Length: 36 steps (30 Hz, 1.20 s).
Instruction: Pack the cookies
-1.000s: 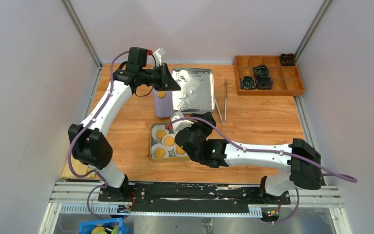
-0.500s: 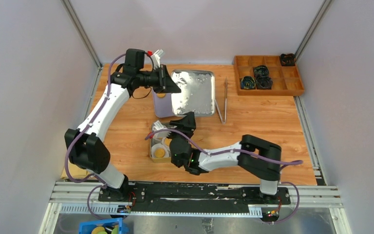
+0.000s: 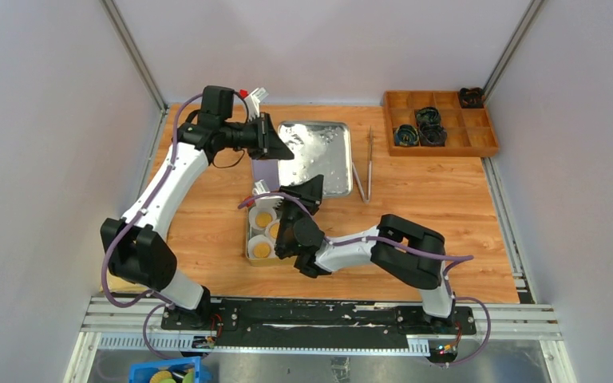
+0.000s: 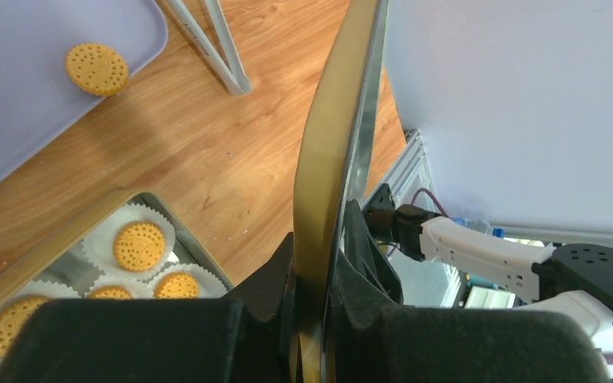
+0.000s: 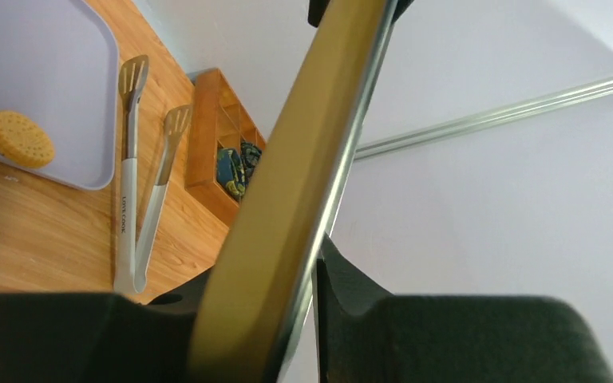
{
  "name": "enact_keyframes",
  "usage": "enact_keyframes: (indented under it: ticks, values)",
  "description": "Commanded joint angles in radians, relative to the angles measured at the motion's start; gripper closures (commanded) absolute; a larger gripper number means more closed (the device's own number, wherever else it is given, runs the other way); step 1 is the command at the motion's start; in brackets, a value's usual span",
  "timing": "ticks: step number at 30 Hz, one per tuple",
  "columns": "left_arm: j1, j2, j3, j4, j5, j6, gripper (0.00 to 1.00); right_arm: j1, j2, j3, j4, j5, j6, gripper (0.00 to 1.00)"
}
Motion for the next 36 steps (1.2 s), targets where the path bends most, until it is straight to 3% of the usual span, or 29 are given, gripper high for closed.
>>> enact_keyframes:
  ticks: [1, 3, 5, 11, 15, 20, 27, 30, 36]
  values:
    - [-0.006, -0.047, -0.023, -0.029, 0.071, 0.001, 0.97, -0.043, -0.042, 0.021, 0.115, 0.03, -0.03, 0.78]
    - [-0.006, -0.057, -0.032, -0.028, 0.07, 0.004, 0.95, -0.048, -0.052, 0.023, 0.115, 0.029, -0.031, 0.91]
    - [-0.006, -0.067, -0.035, -0.028, 0.068, 0.012, 0.87, -0.047, -0.067, 0.021, 0.115, 0.023, -0.031, 0.96]
    - [-0.006, -0.072, 0.004, 0.007, 0.055, 0.0, 0.38, -0.034, -0.111, 0.043, 0.115, 0.036, -0.083, 1.0]
    - [-0.001, -0.084, 0.024, 0.256, 0.063, -0.146, 0.08, -0.029, -0.161, 0.047, 0.11, 0.066, -0.103, 1.0]
    - [0.01, -0.054, 0.133, 0.302, -0.144, -0.176, 0.07, -0.022, -0.241, 0.063, 0.065, 0.119, -0.101, 1.0]
    - [0.026, -0.084, 0.219, 0.172, -0.722, -0.026, 0.08, 0.002, -0.315, 0.115, 0.111, 0.249, -0.188, 1.0]
    - [0.026, -0.107, 0.222, 0.155, -0.785, 0.021, 0.08, 0.013, -0.344, 0.18, 0.112, 0.294, -0.205, 1.0]
    - [0.026, -0.152, 0.134, 0.165, -0.737, 0.013, 0.07, 0.032, -0.43, 0.34, 0.112, 0.307, -0.239, 0.98]
